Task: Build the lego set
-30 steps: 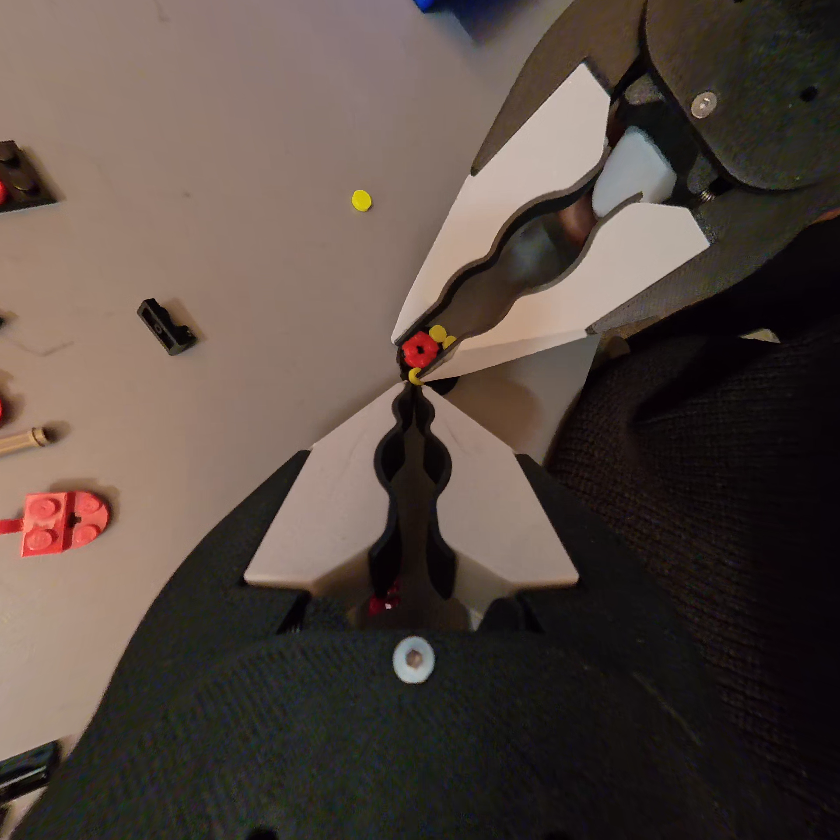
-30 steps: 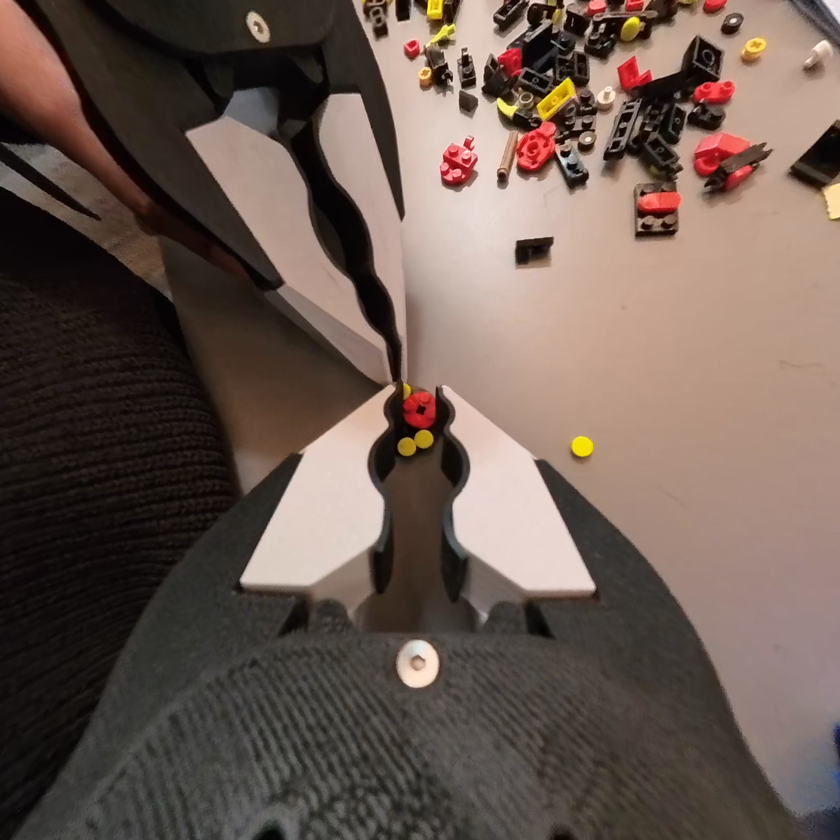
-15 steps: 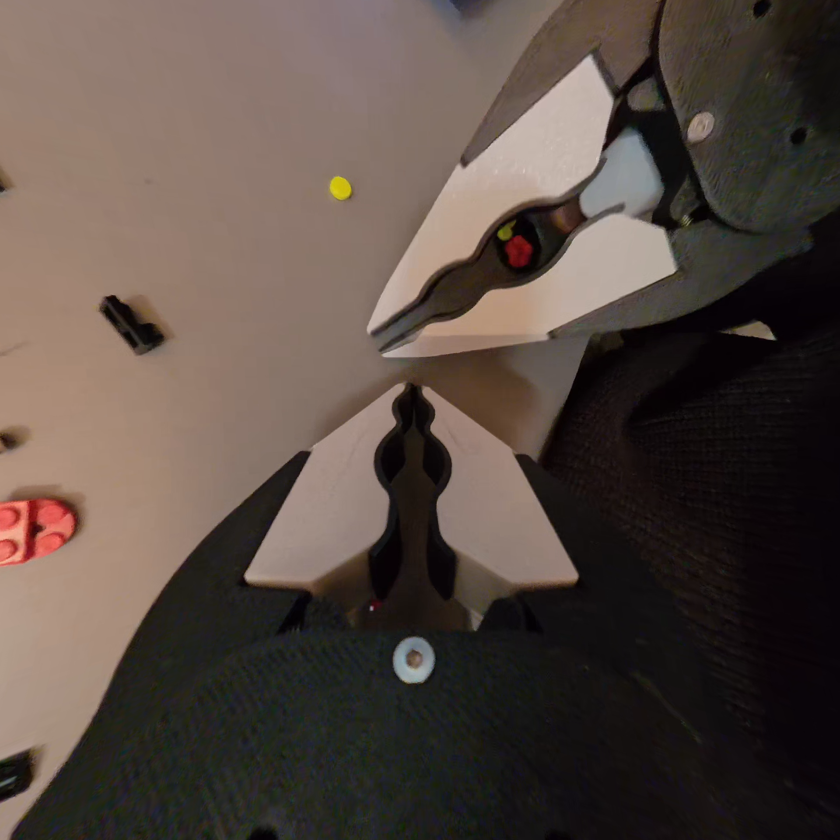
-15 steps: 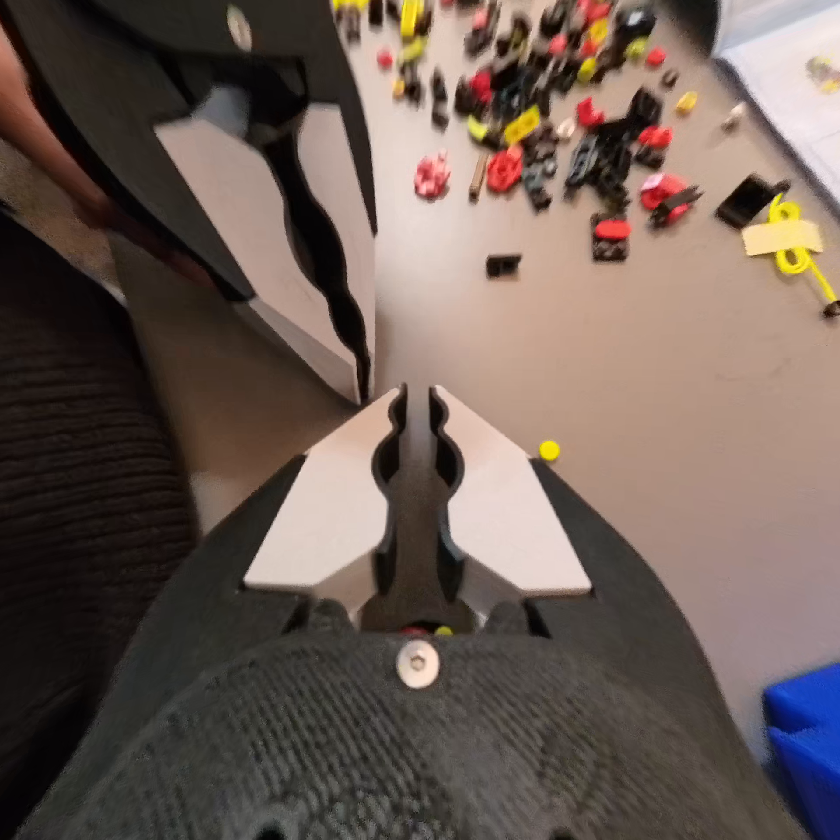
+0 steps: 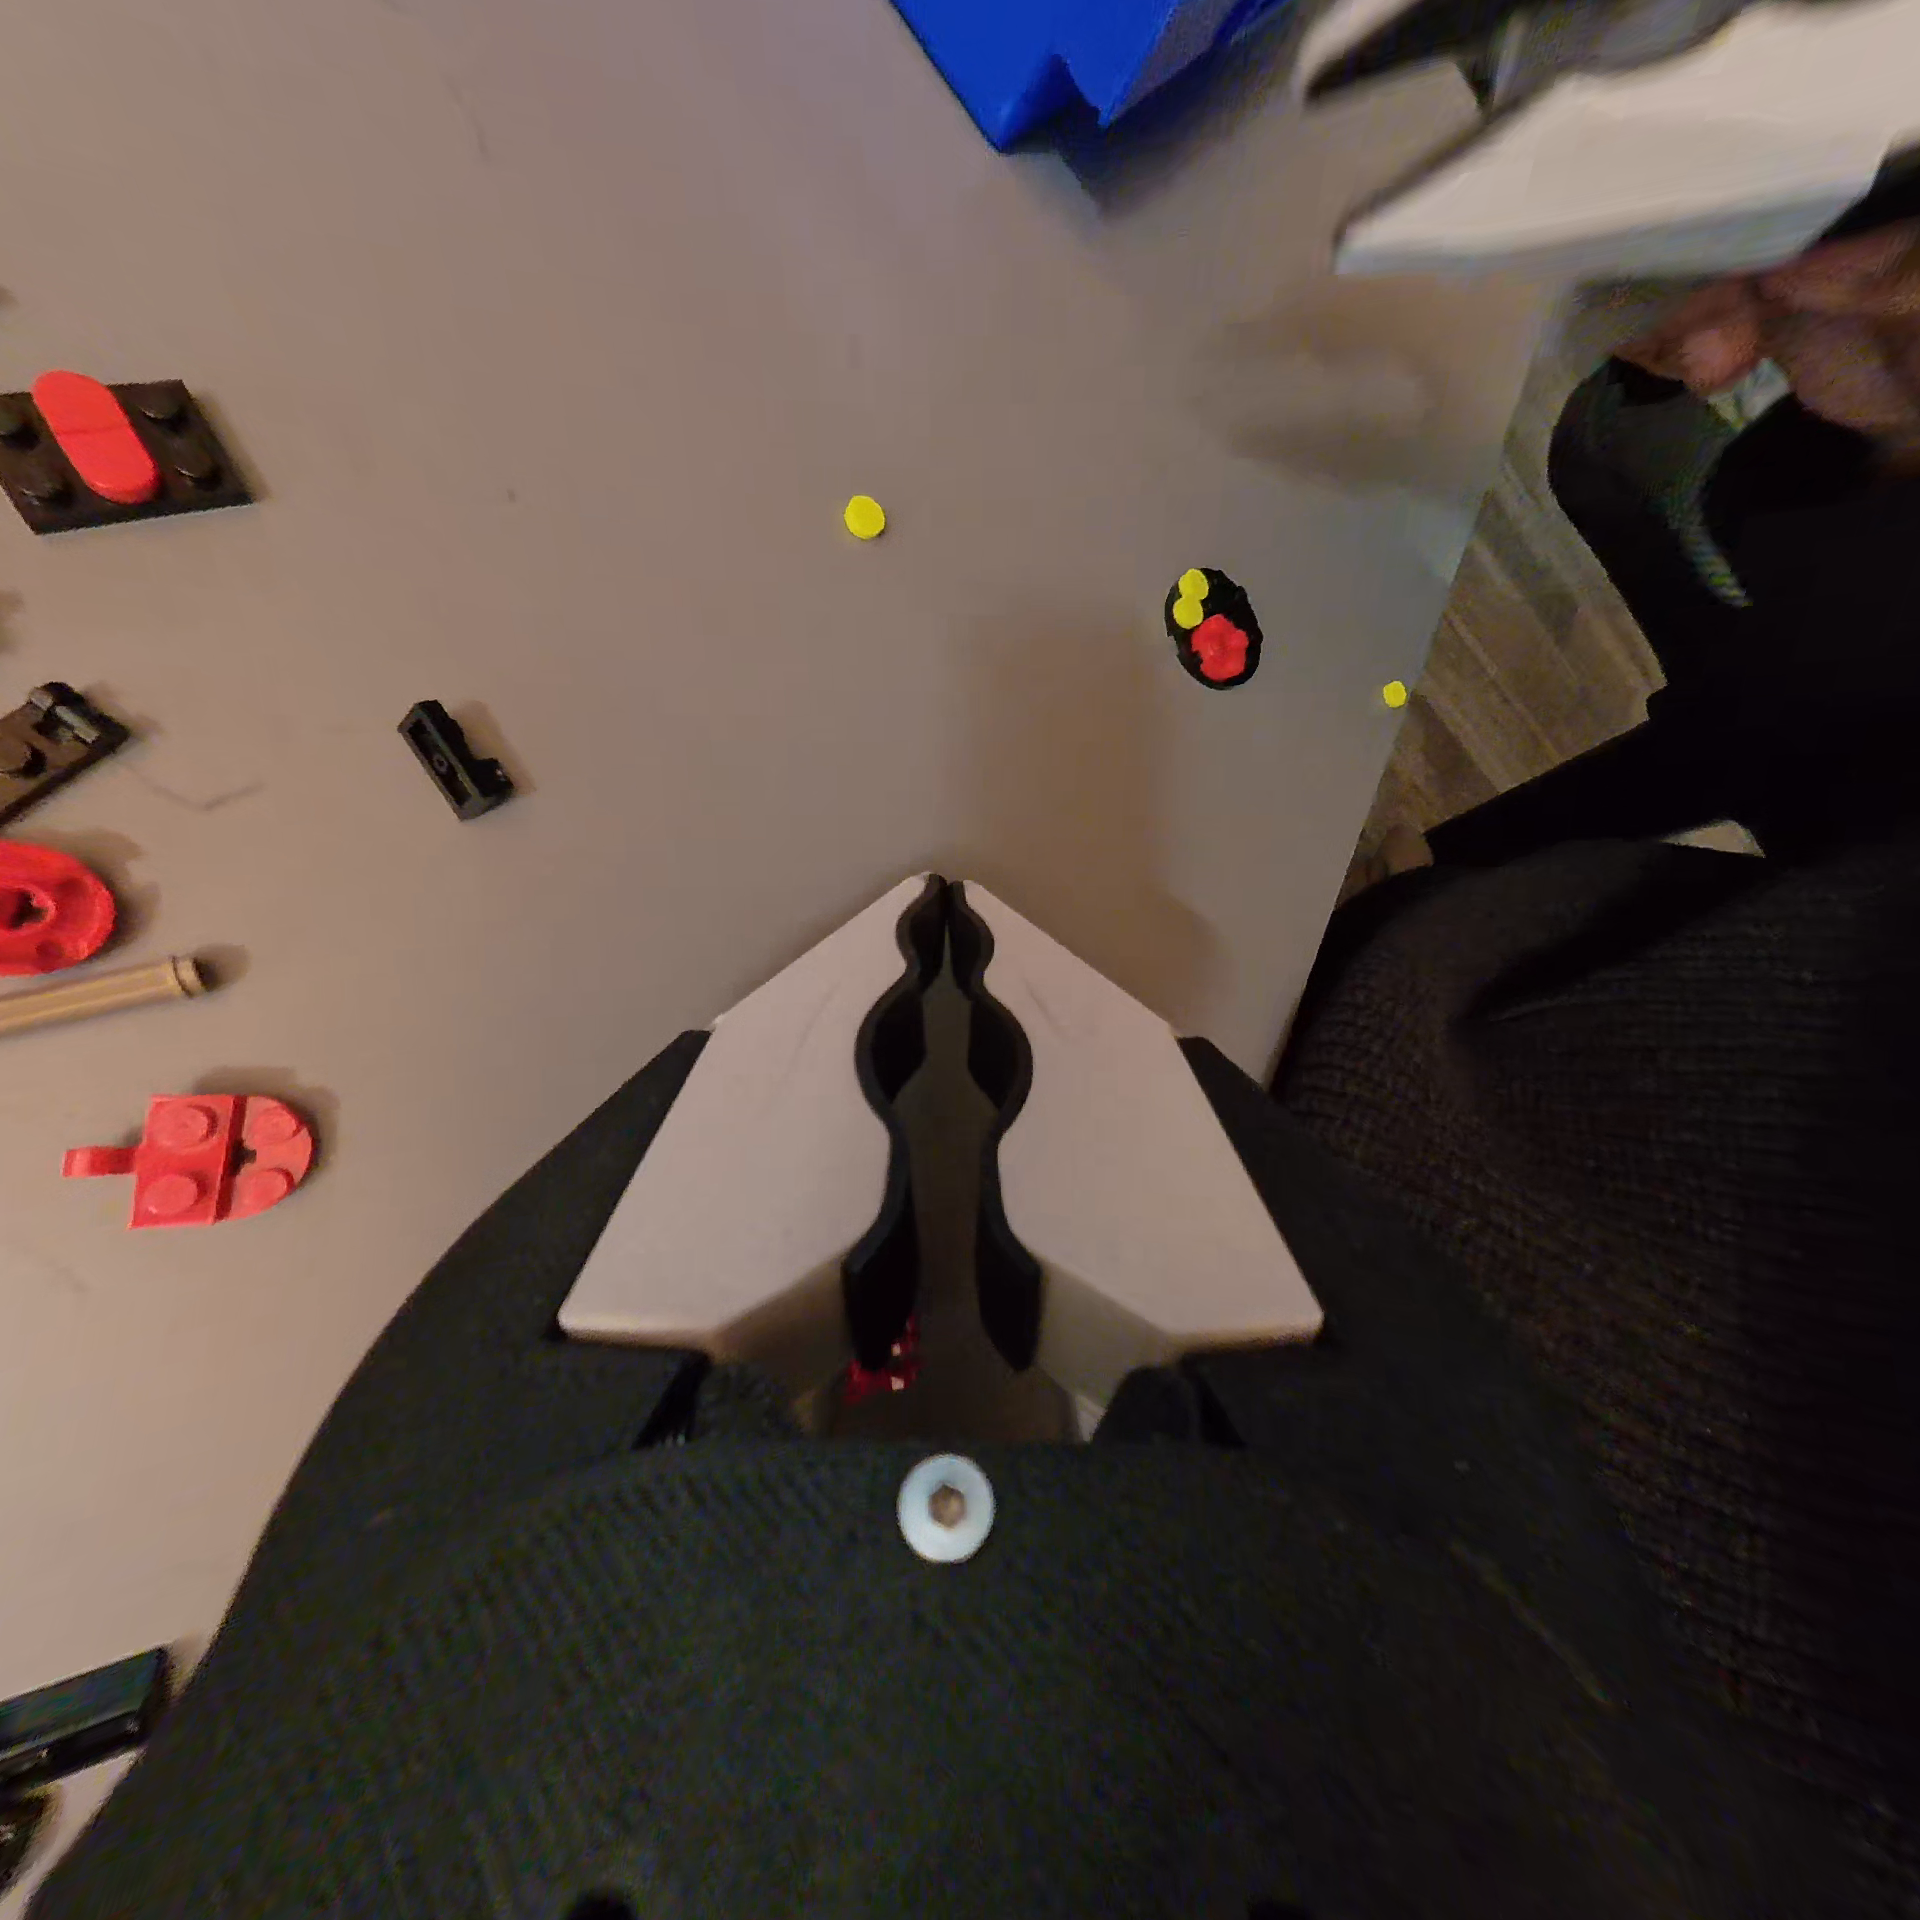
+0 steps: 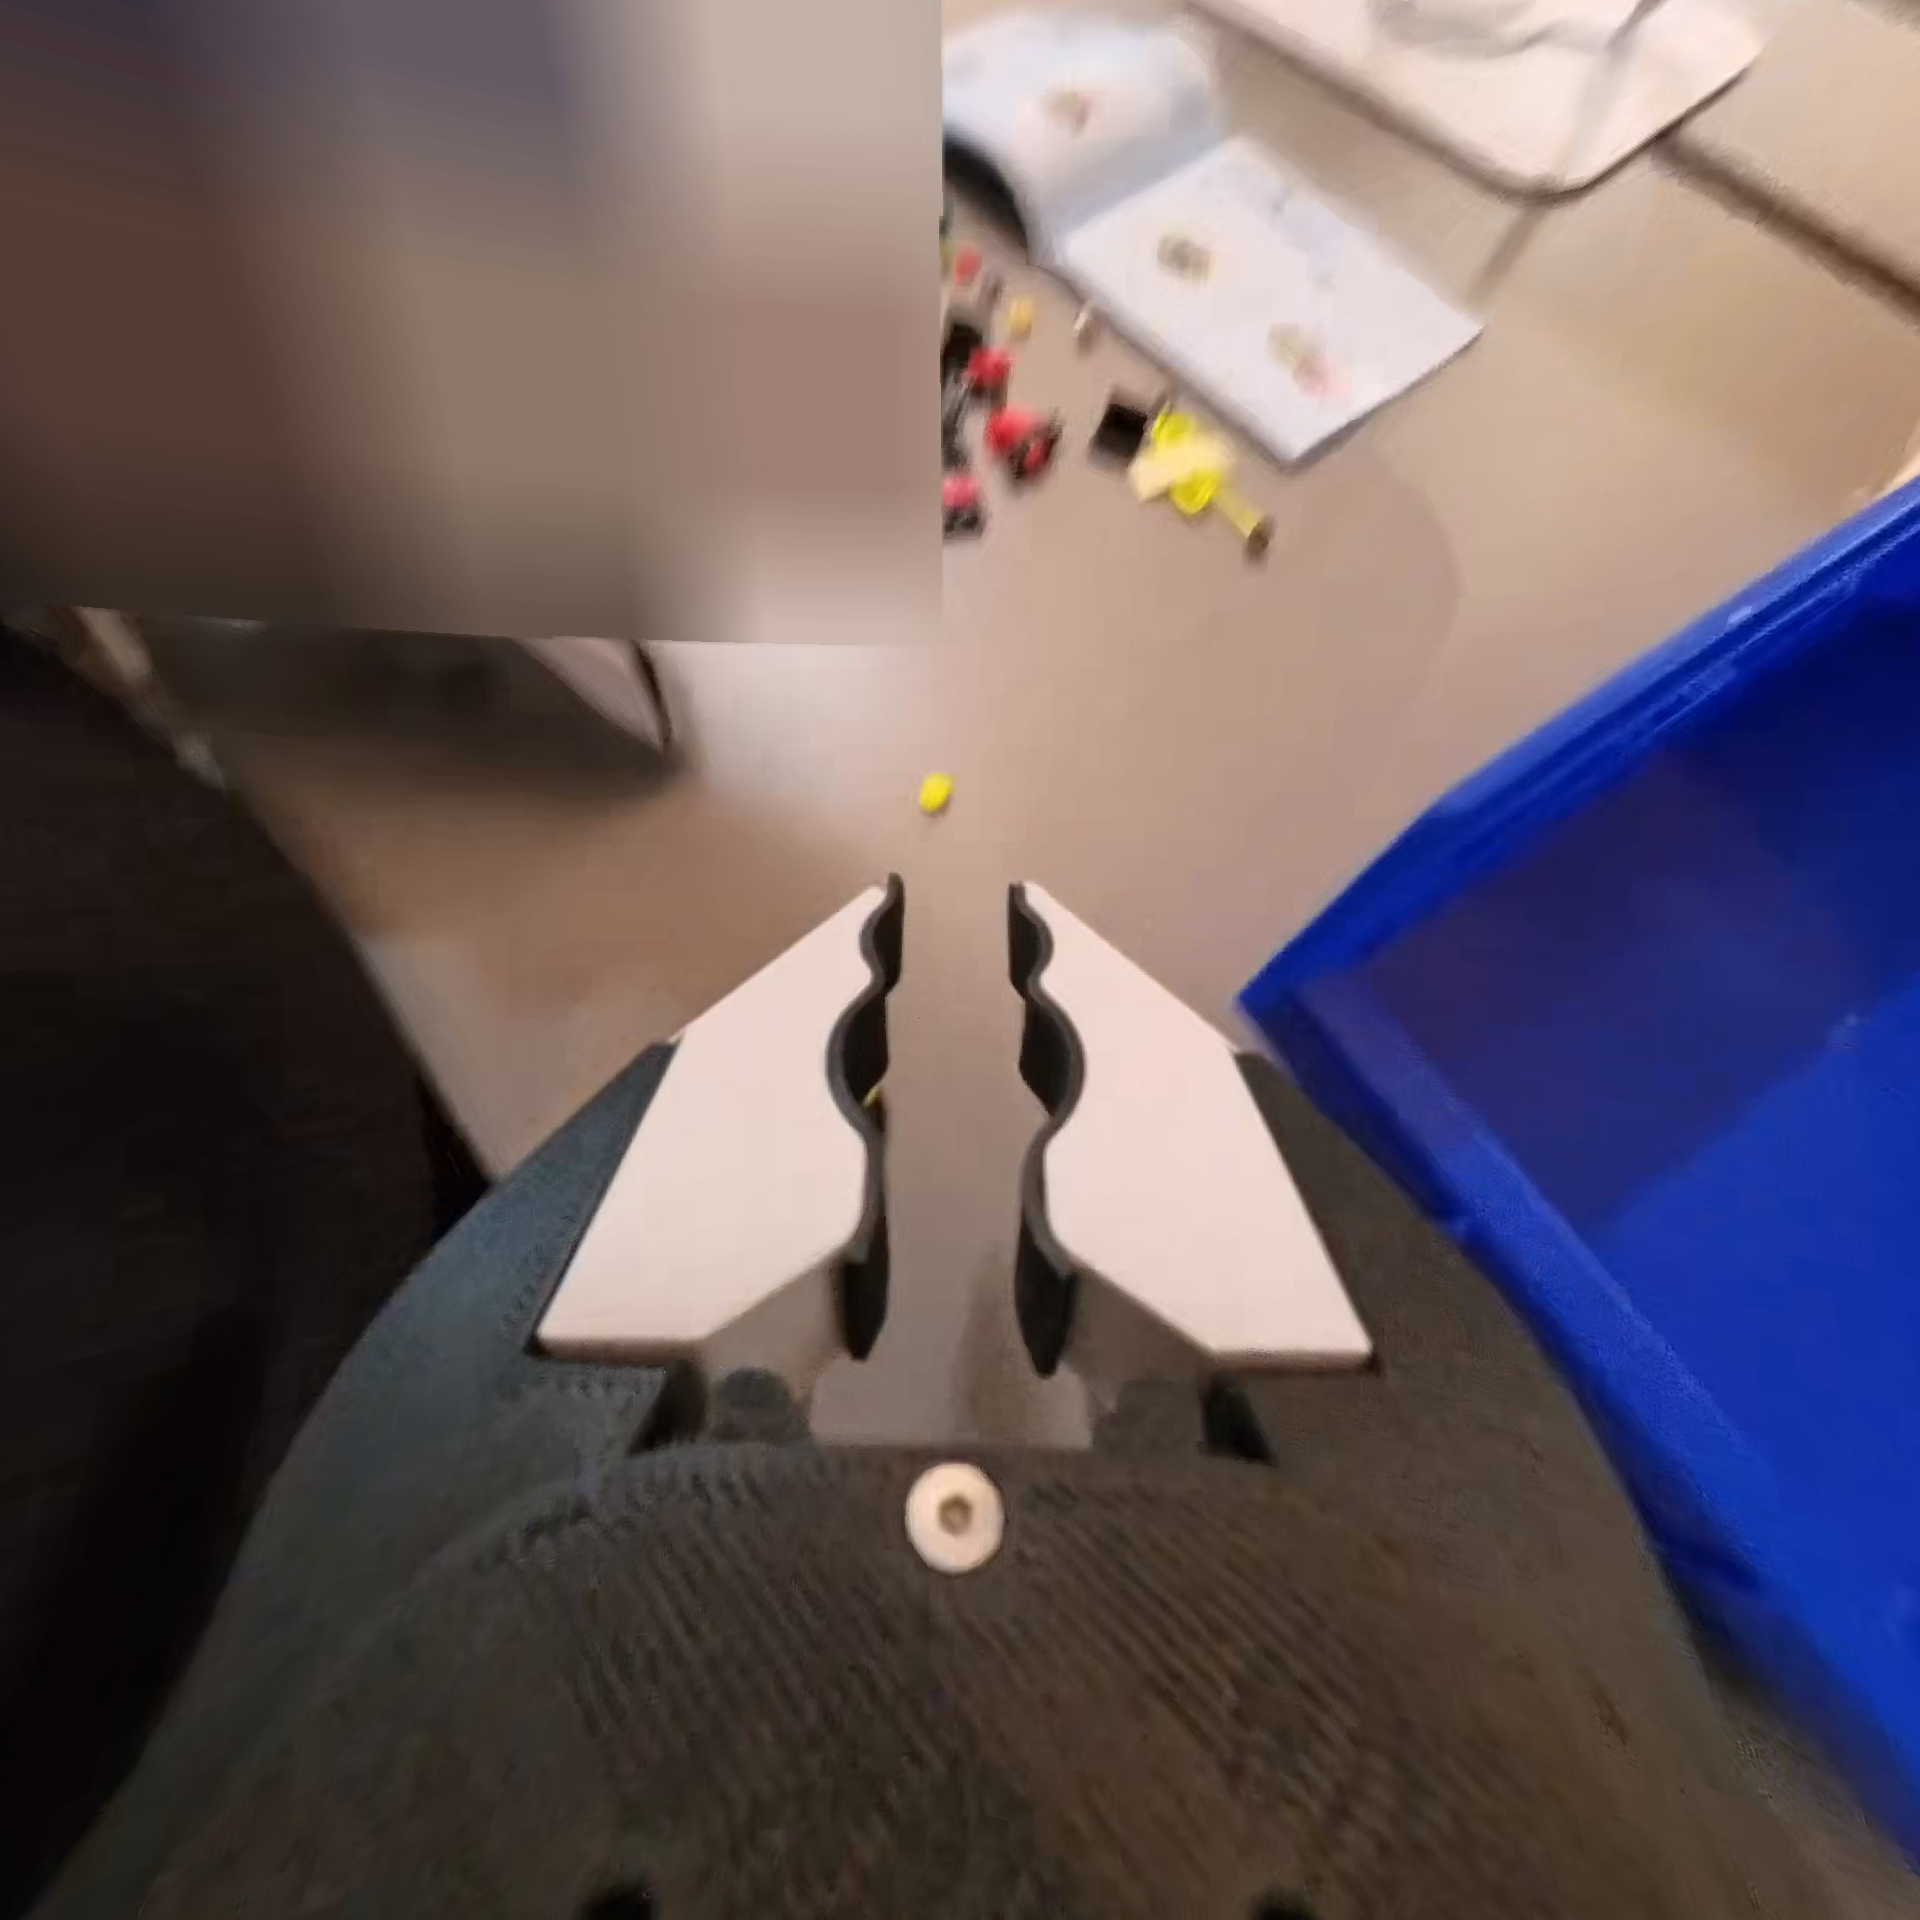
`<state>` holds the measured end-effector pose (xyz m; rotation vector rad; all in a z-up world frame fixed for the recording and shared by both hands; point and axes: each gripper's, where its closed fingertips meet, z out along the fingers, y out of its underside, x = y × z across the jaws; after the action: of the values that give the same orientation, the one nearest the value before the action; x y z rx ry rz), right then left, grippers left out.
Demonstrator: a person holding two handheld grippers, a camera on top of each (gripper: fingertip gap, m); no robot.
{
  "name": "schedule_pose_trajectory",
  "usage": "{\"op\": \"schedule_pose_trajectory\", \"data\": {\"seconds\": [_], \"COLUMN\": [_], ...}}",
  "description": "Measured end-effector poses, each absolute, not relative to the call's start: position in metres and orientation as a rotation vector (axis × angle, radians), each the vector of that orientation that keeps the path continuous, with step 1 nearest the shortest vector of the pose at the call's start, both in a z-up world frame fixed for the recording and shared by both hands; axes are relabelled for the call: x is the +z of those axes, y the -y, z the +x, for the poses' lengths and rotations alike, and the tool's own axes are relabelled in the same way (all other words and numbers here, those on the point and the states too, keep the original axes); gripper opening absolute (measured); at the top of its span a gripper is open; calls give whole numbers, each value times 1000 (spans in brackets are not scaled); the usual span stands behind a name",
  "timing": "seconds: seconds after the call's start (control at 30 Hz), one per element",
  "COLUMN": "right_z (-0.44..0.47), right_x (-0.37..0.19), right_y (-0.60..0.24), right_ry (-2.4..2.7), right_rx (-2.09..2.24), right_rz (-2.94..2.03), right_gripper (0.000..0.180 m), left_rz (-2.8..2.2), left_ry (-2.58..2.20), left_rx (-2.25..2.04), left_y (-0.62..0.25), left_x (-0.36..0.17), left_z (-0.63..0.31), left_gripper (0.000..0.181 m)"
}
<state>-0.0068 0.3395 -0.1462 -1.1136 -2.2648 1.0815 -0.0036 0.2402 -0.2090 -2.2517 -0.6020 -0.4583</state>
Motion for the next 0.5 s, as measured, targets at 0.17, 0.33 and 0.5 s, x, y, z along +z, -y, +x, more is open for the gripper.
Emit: {"op": "schedule_pose_trajectory", "data": {"seconds": [0.17,0.33,0.5], "right_z": [86,125,122], "right_x": [-193,-208,-221], "right_y": [-359,-358,-360], "right_ry": [2746,2930,2949], "right_rx": [599,518,438], "right_rz": [-983,-940,-855], "right_gripper": [21,23,13], "left_rz": [-2220,-2222,-2227], "left_ry": [605,595,577], "left_rx": [-456,-473,-443], "left_y": [-242,-245,-247], "left_x": [-205,-206,-205], "left_z": [-5,0,1], "left_gripper": [0,0,0]}}
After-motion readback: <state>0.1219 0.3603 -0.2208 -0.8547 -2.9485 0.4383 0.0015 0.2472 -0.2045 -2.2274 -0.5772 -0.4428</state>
